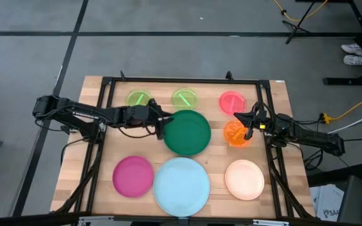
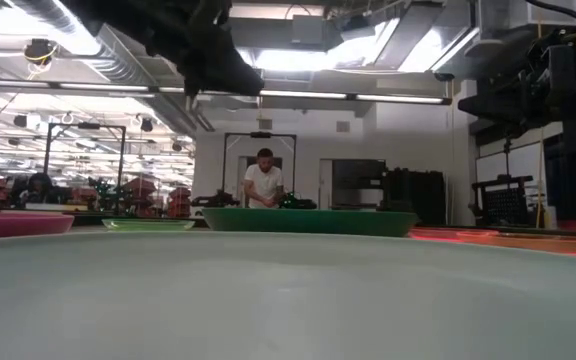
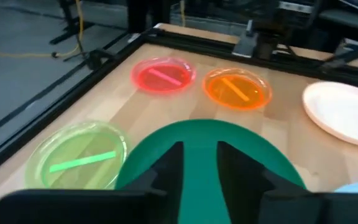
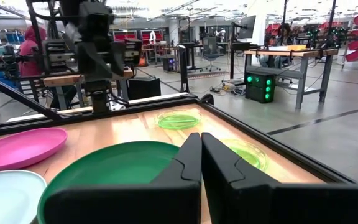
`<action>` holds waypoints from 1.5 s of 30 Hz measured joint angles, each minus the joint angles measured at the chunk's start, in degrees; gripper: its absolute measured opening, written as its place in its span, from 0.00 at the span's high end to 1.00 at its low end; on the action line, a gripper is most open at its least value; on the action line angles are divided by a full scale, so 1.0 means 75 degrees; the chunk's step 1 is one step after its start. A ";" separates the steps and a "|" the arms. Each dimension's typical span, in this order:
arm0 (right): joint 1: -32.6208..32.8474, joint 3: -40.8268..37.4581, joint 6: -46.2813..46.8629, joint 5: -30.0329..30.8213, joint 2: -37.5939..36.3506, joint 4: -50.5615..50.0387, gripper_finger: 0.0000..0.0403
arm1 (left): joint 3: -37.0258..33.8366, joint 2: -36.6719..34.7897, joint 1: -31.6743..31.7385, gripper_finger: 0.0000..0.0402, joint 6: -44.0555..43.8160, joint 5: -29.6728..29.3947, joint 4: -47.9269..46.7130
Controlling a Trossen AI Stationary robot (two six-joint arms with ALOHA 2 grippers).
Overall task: Stack plastic plates
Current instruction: Stack the green plate on top of the blue plate
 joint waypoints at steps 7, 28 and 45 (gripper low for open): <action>0.0003 0.0000 -0.0198 0.0059 0.0000 0.0020 1.00 | 0.0000 0.0339 0.0691 0.58 -0.0805 -0.0020 -0.0756; 0.0003 0.0000 -0.0198 0.0184 -0.0003 -0.0015 1.00 | 0.0000 0.2357 0.1198 0.58 -0.2197 0.0711 -0.0825; 0.0003 0.0000 -0.0198 0.0256 0.0000 -0.0009 1.00 | -0.0003 0.3149 0.1423 0.58 -0.1966 0.0962 -0.0796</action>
